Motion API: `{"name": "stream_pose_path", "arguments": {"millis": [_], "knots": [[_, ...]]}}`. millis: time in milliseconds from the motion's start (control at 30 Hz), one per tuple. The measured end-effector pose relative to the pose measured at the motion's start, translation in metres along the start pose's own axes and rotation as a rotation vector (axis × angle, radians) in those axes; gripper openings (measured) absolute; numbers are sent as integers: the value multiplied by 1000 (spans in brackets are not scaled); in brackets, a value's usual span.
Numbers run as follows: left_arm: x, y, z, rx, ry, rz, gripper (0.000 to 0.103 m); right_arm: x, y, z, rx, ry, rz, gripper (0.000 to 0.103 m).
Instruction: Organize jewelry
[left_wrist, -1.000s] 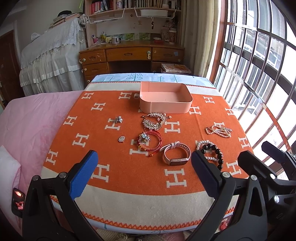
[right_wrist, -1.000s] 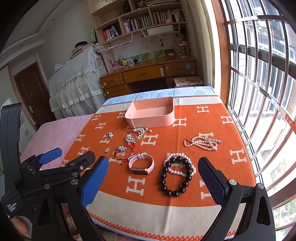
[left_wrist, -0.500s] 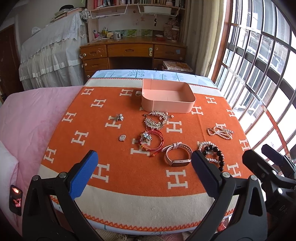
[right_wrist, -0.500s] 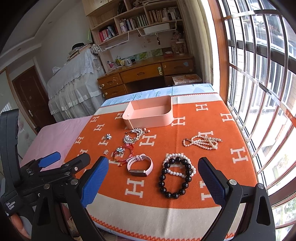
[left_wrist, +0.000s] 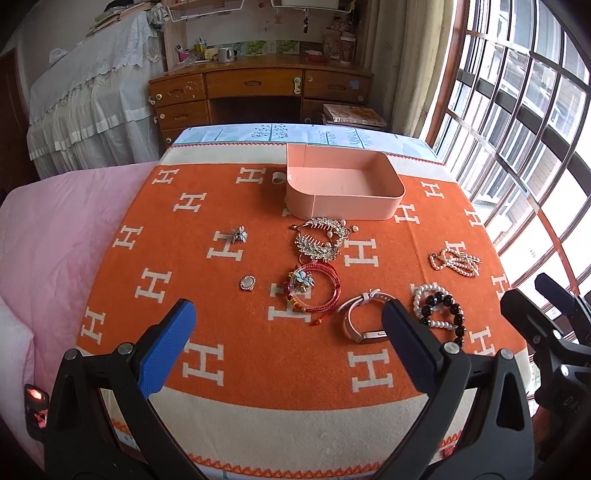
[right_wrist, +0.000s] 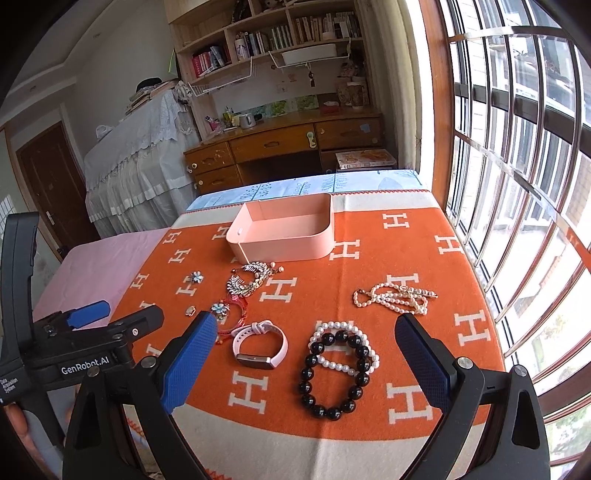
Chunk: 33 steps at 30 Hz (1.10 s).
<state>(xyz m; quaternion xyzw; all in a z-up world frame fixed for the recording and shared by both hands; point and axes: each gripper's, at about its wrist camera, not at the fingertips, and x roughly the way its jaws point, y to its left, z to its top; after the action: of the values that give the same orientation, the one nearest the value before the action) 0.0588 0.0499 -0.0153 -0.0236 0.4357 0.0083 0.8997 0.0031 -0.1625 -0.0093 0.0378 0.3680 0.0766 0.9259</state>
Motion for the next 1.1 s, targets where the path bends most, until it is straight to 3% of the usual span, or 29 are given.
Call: {"name": "stream_pose_path", "arguments": {"millis": [267,400,733,1100], "knots": [[55,39,39,-44,128,-60,99,49,4,20,-51,49,-28,99],[82,58,46,-63,158,-42,98,79,6,27,-61,96,-9,88],[135,92,44,-114,262,-58,85,153,-6,41,34,254,74,78],[147,86,32,-83,288,-90,84,251,15,52,148,476,190,59]]}}
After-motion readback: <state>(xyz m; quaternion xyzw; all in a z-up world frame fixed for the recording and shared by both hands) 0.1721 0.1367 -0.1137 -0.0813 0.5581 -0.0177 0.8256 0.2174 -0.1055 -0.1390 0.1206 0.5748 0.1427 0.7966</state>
